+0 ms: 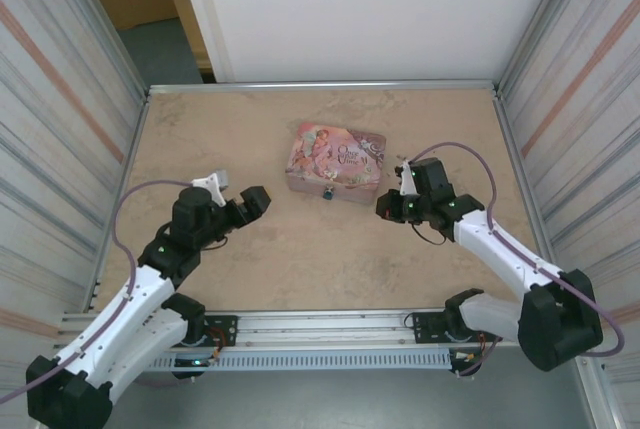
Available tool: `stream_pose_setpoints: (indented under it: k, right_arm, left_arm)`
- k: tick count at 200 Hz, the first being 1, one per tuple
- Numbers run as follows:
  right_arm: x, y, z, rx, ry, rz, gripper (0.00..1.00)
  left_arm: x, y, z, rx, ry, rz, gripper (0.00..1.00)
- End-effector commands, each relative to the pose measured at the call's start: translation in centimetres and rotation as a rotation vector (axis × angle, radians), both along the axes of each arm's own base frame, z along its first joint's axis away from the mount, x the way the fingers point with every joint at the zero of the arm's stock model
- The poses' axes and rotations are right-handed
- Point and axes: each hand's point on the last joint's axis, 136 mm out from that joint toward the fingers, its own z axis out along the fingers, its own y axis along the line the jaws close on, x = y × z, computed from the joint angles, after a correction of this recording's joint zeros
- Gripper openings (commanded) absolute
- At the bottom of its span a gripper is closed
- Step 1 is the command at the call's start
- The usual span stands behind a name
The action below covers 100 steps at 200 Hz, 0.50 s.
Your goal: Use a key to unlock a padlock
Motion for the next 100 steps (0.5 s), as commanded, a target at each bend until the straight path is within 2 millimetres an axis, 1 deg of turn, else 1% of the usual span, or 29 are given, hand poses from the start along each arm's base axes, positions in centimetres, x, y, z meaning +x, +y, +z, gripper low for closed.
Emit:
stream_pose_setpoints:
  k: [1, 23, 53, 68, 100]
  right_arm:
    - [0.4, 1.5, 2.5, 0.120, -0.066, -0.011, 0.00]
    - [0.5, 2.7, 4.2, 0.181, -0.123, -0.011, 0.00]
    - [0.6, 4.1, 5.8, 0.229, -0.183, -0.008, 0.00]
    - [0.5, 4.8, 6.3, 0.238, -0.202, 0.001, 0.00]
    - [0.4, 6.1, 7.0, 0.248, -0.222, 0.027, 0.00]
  left_arm:
    - [-0.1, -2.0, 3.5, -0.140, -0.023, -0.052, 0.91]
    - [-0.1, -3.5, 4.8, -0.186, -0.033, -0.089, 0.85]
    - [-0.1, -5.8, 6.0, -0.228, -0.027, -0.142, 0.79]
    - [0.0, -6.9, 6.4, -0.229, -0.016, -0.167, 0.78]
    - [0.5, -9.2, 6.4, -0.240, 0.008, -0.200, 0.77]
